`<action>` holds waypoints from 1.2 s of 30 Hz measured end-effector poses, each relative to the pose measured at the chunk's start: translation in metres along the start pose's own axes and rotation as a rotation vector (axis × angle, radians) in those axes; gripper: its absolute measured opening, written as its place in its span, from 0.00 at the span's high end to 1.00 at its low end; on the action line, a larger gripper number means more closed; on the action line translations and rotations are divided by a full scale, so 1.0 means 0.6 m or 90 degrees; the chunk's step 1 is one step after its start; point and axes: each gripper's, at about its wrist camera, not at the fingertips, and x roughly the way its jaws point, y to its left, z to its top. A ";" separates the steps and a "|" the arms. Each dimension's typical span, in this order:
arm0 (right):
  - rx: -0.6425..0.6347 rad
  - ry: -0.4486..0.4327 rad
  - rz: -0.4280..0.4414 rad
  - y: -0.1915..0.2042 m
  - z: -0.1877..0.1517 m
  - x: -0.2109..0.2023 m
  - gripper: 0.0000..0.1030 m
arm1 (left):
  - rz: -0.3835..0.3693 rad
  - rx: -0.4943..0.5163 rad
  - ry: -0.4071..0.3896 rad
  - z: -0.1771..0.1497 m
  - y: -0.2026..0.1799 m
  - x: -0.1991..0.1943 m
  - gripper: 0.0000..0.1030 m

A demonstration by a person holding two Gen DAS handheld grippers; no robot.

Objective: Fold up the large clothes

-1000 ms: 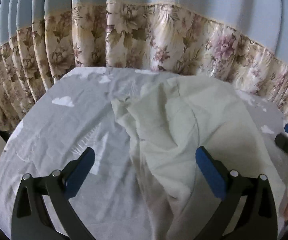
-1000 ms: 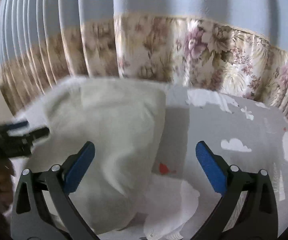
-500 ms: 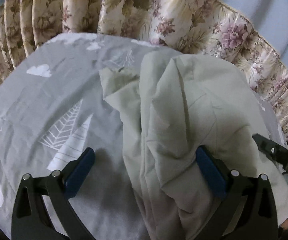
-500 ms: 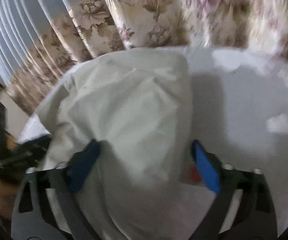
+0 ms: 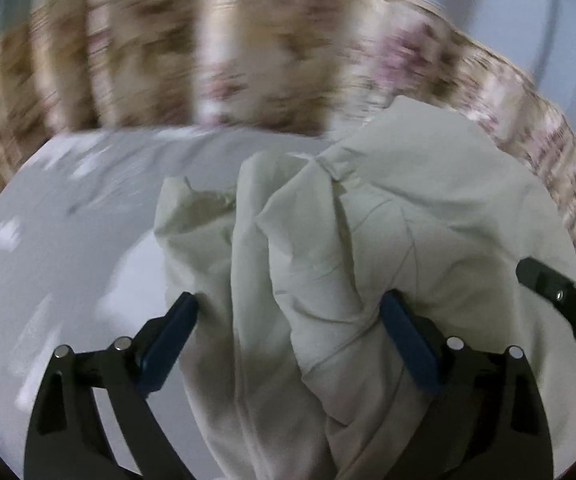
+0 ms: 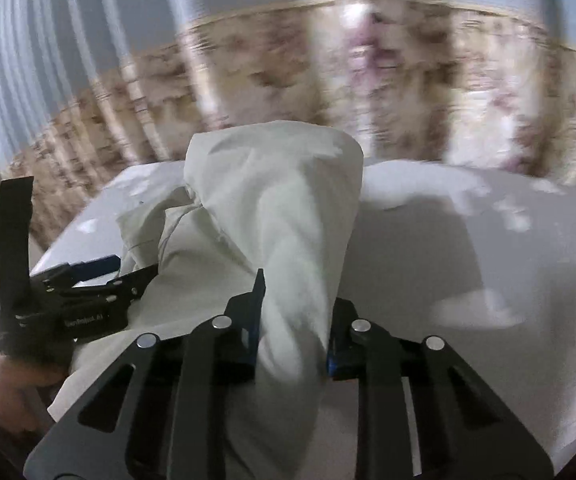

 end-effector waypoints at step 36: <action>-0.023 -0.063 -0.072 0.138 -0.095 -0.197 0.03 | 0.219 0.068 -0.147 -0.108 -0.002 -0.189 0.02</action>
